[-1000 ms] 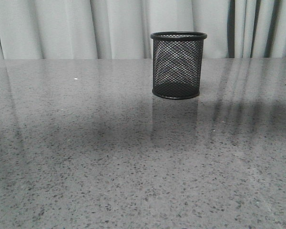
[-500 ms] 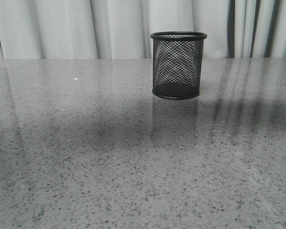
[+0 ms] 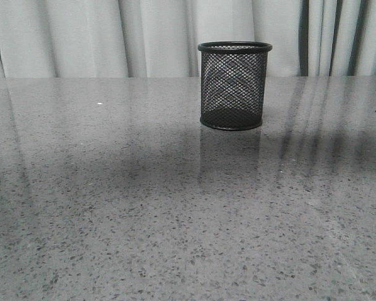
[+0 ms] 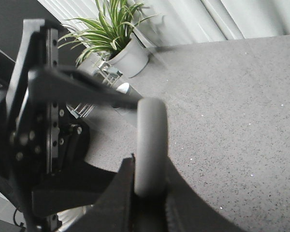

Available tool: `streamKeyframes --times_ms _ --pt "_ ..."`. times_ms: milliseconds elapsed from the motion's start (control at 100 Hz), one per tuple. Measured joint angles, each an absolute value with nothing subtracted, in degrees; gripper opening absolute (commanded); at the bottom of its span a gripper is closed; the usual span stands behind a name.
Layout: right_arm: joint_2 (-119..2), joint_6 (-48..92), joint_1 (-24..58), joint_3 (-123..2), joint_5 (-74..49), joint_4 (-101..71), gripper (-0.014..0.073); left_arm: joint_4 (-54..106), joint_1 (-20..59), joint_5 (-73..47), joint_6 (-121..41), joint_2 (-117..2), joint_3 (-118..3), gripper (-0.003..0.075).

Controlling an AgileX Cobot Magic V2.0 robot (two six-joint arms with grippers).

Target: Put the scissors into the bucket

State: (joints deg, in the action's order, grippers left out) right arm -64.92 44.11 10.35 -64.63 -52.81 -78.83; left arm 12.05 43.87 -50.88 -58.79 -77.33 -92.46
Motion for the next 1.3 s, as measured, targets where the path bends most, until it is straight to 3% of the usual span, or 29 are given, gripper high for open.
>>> streamKeyframes --times_ms 300,580,730,910,1300 --pt "-65.20 43.79 10.35 -65.48 -49.55 -72.99 -0.0057 11.92 37.06 -50.35 -52.72 -72.91 -92.46 0.0566" --pt "-65.20 32.49 10.35 -72.07 -45.40 -50.58 -0.0053 11.67 23.90 -52.20 -51.55 -68.85 -92.46 0.0566" --pt "-66.37 21.37 10.35 -76.47 -49.76 -34.70 -0.0053 11.47 19.36 -55.77 -51.55 -68.71 -92.46 0.0566" --pt "-69.56 15.81 10.35 -81.41 -57.88 -24.10 -0.0053 11.47 17.89 -56.88 -51.55 -68.71 -92.46 0.0566" --pt "-80.56 15.28 10.58 -89.72 -62.06 -22.67 -0.0053 11.70 17.80 -56.88 -51.55 -68.71 -92.46 0.0566"
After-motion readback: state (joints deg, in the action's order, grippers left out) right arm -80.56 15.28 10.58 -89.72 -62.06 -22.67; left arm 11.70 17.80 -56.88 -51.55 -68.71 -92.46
